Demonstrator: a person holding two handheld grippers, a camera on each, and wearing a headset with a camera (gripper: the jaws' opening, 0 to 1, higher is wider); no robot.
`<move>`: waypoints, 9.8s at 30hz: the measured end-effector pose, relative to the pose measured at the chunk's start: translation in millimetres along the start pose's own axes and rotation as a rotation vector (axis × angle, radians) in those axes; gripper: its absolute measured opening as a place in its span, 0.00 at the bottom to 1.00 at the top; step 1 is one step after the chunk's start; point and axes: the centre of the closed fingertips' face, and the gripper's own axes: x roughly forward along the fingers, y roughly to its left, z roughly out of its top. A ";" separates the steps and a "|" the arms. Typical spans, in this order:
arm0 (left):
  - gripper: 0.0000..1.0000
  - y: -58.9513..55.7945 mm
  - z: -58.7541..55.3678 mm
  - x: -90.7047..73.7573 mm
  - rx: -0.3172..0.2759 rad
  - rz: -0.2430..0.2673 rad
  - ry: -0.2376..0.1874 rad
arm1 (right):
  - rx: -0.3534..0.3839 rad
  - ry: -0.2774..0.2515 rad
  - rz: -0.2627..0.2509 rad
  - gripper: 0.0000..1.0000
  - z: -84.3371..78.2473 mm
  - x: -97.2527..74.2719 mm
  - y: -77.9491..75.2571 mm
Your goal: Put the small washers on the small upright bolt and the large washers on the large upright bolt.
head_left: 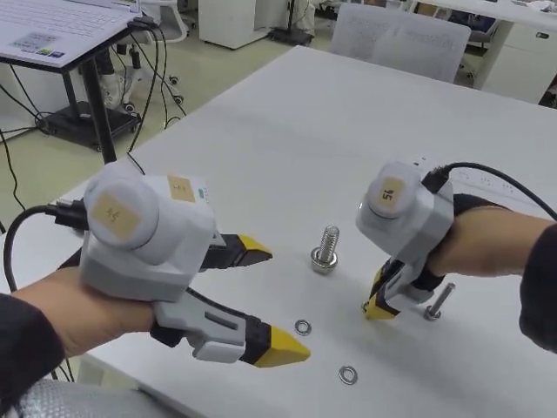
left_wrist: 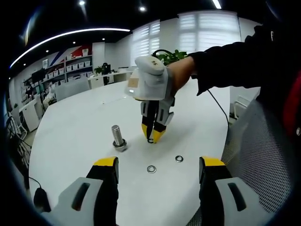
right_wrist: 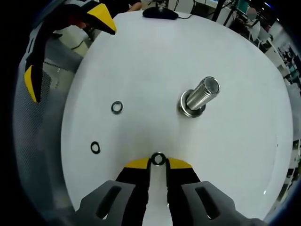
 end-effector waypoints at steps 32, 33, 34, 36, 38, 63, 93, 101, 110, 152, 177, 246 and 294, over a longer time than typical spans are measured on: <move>0.69 -2.7 -0.6 0.5 0.007 -0.006 0.003 | 0.036 -0.037 -0.017 0.13 -10.4 -41.2 13.2; 0.69 -3.0 -0.6 0.4 0.007 -0.007 0.003 | 0.034 -0.036 -0.022 0.13 -11.4 -43.6 13.5; 0.69 -3.0 -0.7 0.3 0.008 -0.007 0.003 | 0.034 -0.036 -0.026 0.13 -12.7 -47.1 14.2; 0.69 -3.3 -0.8 -0.2 0.008 -0.007 0.002 | 0.036 -0.038 -0.028 0.13 -15.4 -51.3 13.0; 0.69 -3.4 -0.8 -0.4 0.008 -0.008 0.002 | 0.036 -0.039 -0.031 0.13 -17.1 -56.0 14.4; 0.69 -3.0 -1.4 -0.3 0.009 -0.008 0.007 | 0.113 -0.051 -0.116 0.13 -48.6 -102.0 -12.8; 0.69 -2.7 -3.3 -1.3 -0.002 -0.006 0.010 | 0.117 -0.002 -0.076 0.13 -61.0 -77.9 -17.5; 0.69 -1.7 -3.9 -1.0 -0.004 -0.005 0.010 | 0.120 -0.004 -0.072 0.13 -60.6 -76.2 -18.8; 0.69 -1.1 -4.3 0.2 -0.005 -0.006 0.012 | 0.117 -0.003 -0.067 0.13 -60.7 -75.5 -17.6; 0.68 -0.7 -7.6 -0.9 -0.011 -0.002 0.021 | 0.132 0.015 -0.031 0.13 -68.9 -36.8 -17.3; 0.68 -1.6 -8.3 0.3 -0.017 -0.001 0.026 | 0.129 0.023 -0.034 0.14 -72.1 -26.1 -13.9; 0.68 0.4 -2.9 -1.5 0.005 0.003 0.011 | -0.104 -0.106 -0.070 0.33 15.0 -80.5 42.2; 0.68 -2.1 1.1 -1.5 0.020 0.007 0.000 | -0.158 -0.006 0.037 0.19 9.1 0.1 93.3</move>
